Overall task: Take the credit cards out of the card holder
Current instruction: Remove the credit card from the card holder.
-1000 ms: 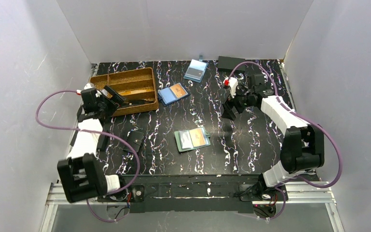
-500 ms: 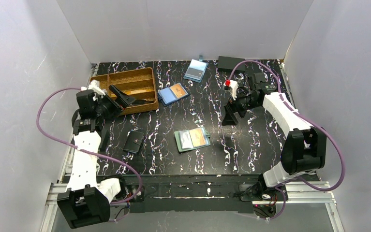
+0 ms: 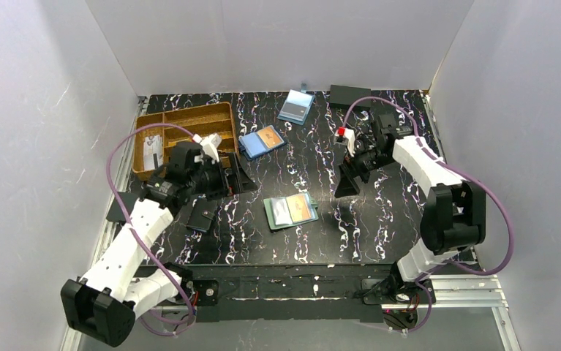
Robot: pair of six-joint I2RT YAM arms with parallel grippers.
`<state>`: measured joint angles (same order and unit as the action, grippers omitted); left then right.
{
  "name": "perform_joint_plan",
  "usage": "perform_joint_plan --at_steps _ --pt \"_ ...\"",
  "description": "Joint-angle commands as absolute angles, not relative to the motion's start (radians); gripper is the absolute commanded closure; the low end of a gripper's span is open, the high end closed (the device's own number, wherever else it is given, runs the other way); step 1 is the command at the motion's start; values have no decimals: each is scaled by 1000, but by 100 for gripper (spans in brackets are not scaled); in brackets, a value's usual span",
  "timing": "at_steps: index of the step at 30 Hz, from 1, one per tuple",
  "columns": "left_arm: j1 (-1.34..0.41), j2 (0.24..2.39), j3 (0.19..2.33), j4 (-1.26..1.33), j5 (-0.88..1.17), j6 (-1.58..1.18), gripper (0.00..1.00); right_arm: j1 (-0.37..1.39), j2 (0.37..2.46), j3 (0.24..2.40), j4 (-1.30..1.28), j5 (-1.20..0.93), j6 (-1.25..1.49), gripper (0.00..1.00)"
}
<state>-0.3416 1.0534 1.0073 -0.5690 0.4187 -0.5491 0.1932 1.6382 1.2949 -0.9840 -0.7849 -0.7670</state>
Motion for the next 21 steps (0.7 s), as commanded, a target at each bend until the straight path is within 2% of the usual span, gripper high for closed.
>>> perform_joint_plan --at_steps 1,4,6,15,19,21 --pt "-401 998 834 -350 454 -683 4 198 1545 1181 -809 -869 -657 0" --pt "-460 1000 739 -184 461 -759 6 197 1482 1071 -706 -889 -600 0" --pt "-507 996 711 -127 441 -778 6 196 1420 1029 -670 -827 -589 0" --pt "-724 1043 753 -93 288 -812 6 163 1303 1004 -635 -770 -500 0" --pt "-791 1104 757 -33 241 -846 10 161 1299 993 -588 -797 -443 0" --pt "-811 1130 760 -11 225 -863 12 161 1304 978 -530 -847 -377 7"
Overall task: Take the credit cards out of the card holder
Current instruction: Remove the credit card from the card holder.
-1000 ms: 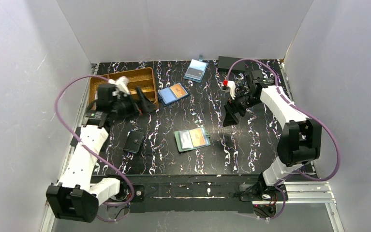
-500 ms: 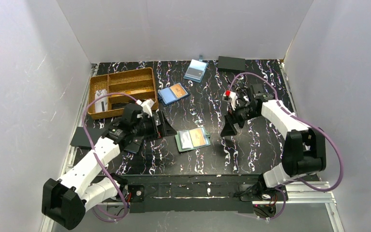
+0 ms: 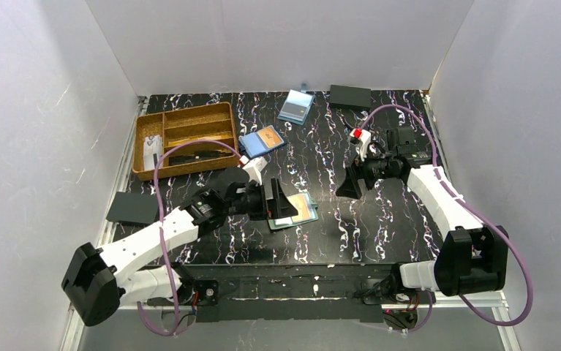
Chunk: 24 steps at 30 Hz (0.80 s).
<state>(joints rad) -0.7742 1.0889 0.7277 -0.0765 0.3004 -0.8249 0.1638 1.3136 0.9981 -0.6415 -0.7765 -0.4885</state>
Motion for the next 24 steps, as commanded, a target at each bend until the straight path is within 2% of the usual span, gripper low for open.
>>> perform_joint_plan --at_steps 1,4,7,11,18,24 --pt "-818 1139 755 9 216 -873 13 161 1313 973 -494 -881 -338 10" --pt "-830 1164 739 43 156 -896 14 166 1372 965 -367 -996 -161 28" --pt "-832 1186 723 67 111 -907 18 212 1446 992 -331 -1036 -61 50" --pt "-832 1221 734 76 52 -876 20 300 1476 924 -117 -937 173 62" --pt "-830 1310 705 189 67 -849 38 353 1539 871 56 -801 375 64" --pt "-811 1285 657 242 98 -836 41 355 1579 845 108 -850 373 64"
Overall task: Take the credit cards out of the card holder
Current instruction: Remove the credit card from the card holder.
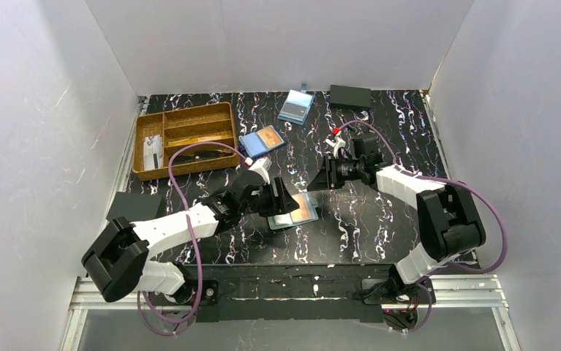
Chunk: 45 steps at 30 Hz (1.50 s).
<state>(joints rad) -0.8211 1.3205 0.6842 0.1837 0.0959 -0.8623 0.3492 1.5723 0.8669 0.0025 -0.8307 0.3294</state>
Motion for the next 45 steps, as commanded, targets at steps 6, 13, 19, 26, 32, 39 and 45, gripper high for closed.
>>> perform_joint_plan --at_steps 6,13,19,26,32,39,45 --pt "-808 1257 567 335 92 -941 43 366 1557 791 153 -875 348 65" --pt "-799 1248 531 391 105 -1013 44 394 1590 816 128 -898 295 65" --pt "-784 1288 530 441 112 -1074 46 404 1598 808 139 -908 313 64" --pt "-776 1353 548 454 111 -1084 50 419 1621 796 173 -879 351 64" --pt "-771 1420 580 455 114 -1060 55 420 1649 796 149 -813 345 64" --pt "-764 1523 582 453 90 -1066 61 420 1699 812 106 -776 327 64" --pt "-763 1579 605 455 97 -1047 59 419 1736 831 69 -757 313 62"
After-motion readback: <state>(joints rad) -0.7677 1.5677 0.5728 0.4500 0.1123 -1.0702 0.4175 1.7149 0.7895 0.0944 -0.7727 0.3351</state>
